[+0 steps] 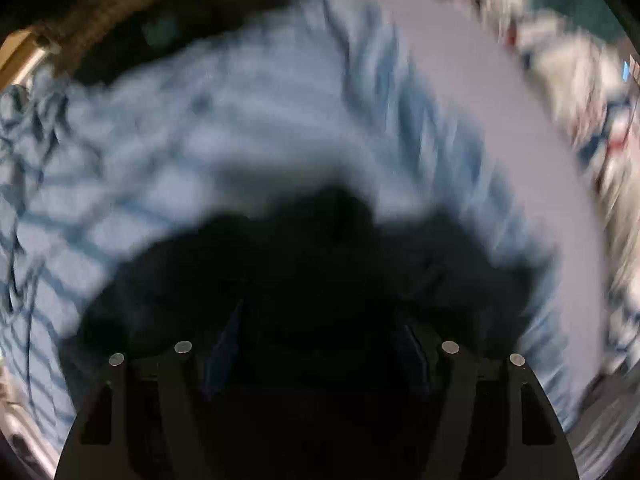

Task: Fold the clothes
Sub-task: 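Press and smooth the folded navy shirt with the left tool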

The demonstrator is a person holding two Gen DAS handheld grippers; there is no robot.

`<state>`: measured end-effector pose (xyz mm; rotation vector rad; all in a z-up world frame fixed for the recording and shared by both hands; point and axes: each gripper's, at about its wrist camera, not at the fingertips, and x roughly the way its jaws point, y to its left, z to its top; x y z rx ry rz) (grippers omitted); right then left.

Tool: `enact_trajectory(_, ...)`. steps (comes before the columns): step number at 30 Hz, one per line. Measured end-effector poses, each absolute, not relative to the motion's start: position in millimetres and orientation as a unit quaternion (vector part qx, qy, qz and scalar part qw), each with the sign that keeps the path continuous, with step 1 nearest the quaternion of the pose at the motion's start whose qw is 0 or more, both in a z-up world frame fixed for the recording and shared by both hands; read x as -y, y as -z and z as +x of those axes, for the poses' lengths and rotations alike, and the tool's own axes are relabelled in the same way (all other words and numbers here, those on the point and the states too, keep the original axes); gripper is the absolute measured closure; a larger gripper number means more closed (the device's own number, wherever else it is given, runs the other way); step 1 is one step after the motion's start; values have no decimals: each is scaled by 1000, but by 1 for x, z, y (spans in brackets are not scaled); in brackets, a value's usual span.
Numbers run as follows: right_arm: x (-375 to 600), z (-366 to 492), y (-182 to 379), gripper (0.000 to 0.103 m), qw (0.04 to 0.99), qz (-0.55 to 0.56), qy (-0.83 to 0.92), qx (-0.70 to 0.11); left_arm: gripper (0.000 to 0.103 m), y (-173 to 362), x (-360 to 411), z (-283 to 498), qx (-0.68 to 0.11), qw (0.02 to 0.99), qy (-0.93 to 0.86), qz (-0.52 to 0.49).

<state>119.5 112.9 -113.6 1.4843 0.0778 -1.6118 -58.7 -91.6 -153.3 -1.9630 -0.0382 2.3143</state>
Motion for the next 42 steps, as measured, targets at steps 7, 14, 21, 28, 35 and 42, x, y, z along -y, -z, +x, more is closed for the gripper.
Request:
enact_trajectory(7, -174, 65, 83, 39, 376, 572, 729, -10, 33, 151, 114, 36, 42, 76, -764, -640)
enact_trajectory(14, -130, -10, 101, 61, 330, 505, 797, -27, 33, 144, 134, 56, 116, 62, -744, -655)
enact_trajectory(21, -61, -64, 180, 92, 299, 553, 765, -142, 33, 95, 180, 49, 281, 104, -785, -542)
enact_trajectory(28, -120, -172, 182, 89, 71, 535, 806, -243, 27, 74, 183, 19, 334, 50, -838, -428)
enact_trajectory(35, -222, -217, 153, 65, -48, 573, 817, -49, 26, 93, 133, -8, 340, 56, -805, -484)
enact_trajectory(42, -161, -100, 116, 63, 329, 581, 744, 1, 26, 100, 96, 0, 310, 138, -790, -510)
